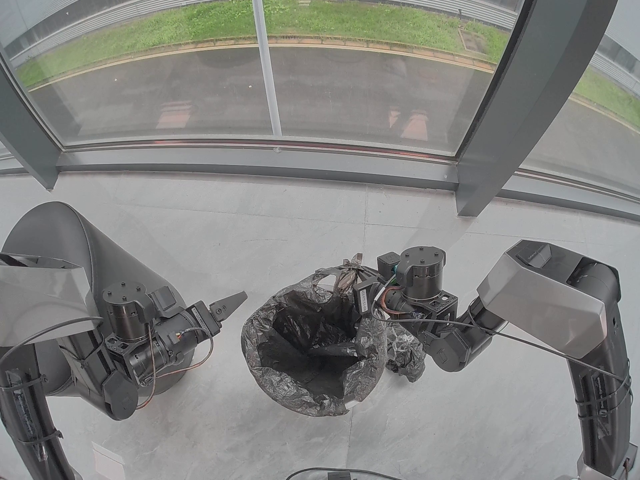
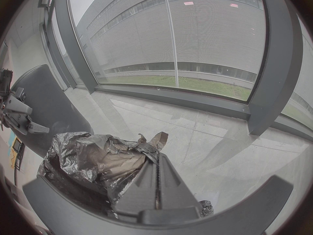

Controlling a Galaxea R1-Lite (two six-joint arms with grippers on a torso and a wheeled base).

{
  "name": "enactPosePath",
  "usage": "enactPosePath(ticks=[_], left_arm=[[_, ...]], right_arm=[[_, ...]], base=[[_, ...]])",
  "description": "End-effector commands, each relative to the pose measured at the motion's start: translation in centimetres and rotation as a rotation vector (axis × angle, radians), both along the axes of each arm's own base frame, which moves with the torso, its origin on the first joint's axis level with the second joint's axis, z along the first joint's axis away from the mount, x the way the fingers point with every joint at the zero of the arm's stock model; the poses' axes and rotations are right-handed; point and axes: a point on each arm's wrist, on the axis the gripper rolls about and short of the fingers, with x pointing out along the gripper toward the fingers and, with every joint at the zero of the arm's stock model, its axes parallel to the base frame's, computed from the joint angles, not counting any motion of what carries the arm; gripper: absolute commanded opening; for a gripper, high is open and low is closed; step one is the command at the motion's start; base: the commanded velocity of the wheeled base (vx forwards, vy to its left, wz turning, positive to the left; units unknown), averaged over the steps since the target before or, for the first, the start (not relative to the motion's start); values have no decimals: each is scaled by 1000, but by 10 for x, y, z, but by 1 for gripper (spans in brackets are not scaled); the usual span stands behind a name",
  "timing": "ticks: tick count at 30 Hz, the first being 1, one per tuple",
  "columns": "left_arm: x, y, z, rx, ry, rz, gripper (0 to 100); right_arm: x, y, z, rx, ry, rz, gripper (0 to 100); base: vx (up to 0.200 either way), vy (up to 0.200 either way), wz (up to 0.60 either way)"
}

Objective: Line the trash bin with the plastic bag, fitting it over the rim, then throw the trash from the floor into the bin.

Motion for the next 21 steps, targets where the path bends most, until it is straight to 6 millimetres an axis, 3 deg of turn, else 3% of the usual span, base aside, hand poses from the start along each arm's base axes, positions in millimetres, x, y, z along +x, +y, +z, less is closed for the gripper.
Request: enactPosePath(ticks=[1,10,11,21], left_arm=[[-5,-5,12,-14,-30,-20,100],[-6,-4,12,-15,-28,-16,100],[-7,-4,12,-14,-27,-16,100],[-6,-4,11,-15,-24,-14,100]], right_arm=[[1,-1,-1,4,3,-8,0],[-5,-1,1,9,20,-16,0],[-5,-1,0,7,20,-15,100],[-4,0,4,36,-15,-18,100]], base=[[0,0,0],[0,0,0],[0,0,0],[0,0,0]])
